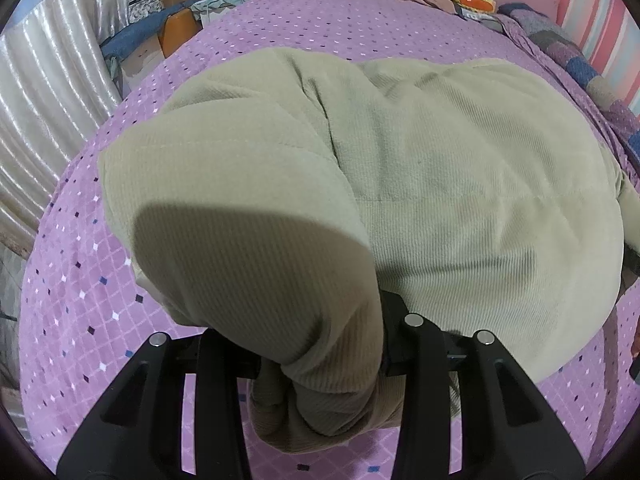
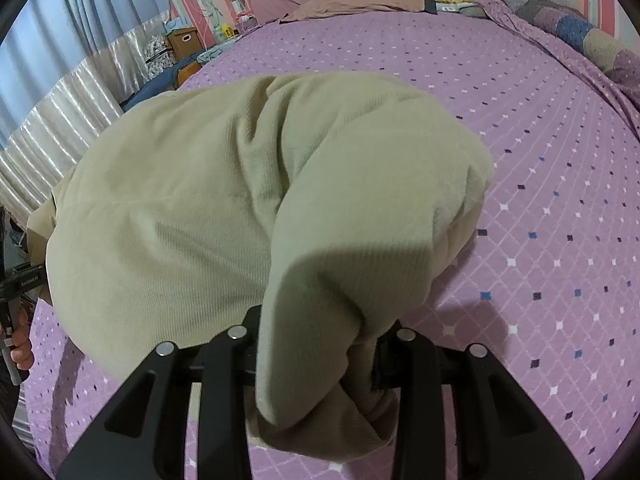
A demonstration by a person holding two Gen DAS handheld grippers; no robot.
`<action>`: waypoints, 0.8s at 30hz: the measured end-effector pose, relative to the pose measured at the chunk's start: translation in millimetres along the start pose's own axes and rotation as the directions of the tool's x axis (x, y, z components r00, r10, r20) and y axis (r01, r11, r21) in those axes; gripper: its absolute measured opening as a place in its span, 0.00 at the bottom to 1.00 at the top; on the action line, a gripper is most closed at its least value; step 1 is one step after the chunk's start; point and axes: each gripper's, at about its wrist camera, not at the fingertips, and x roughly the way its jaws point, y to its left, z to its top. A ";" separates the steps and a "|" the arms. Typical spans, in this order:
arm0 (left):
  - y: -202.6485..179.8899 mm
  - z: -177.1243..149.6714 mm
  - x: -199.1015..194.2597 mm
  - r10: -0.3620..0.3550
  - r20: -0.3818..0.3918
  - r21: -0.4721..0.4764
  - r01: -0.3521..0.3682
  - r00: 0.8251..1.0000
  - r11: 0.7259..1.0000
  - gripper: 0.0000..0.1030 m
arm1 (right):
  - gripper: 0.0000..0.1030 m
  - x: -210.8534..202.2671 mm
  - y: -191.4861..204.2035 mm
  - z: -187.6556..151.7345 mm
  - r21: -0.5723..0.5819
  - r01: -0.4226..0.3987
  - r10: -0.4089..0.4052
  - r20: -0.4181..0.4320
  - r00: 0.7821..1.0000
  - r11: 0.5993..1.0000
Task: Fold large clothes
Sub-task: 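Fold the gripped jacket edge over the bundle with both tools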
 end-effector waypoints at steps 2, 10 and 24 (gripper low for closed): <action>-3.4 3.0 -1.3 0.010 -0.009 0.014 -0.010 1.000 1.000 0.37 | 0.33 -0.5 -2.6 4.0 0.012 -0.001 0.001 -0.007 1.000 1.000; -19.4 16.5 -25.1 0.024 0.024 0.032 -0.025 0.999 0.999 0.33 | 0.31 -34.9 19.3 21.7 -0.052 0.018 -0.015 0.060 0.998 0.998; -71.2 12.4 -89.4 -0.002 0.127 0.071 -0.008 0.992 0.997 0.31 | 0.30 -137.0 41.7 15.3 -0.158 0.072 -0.033 0.241 0.970 0.985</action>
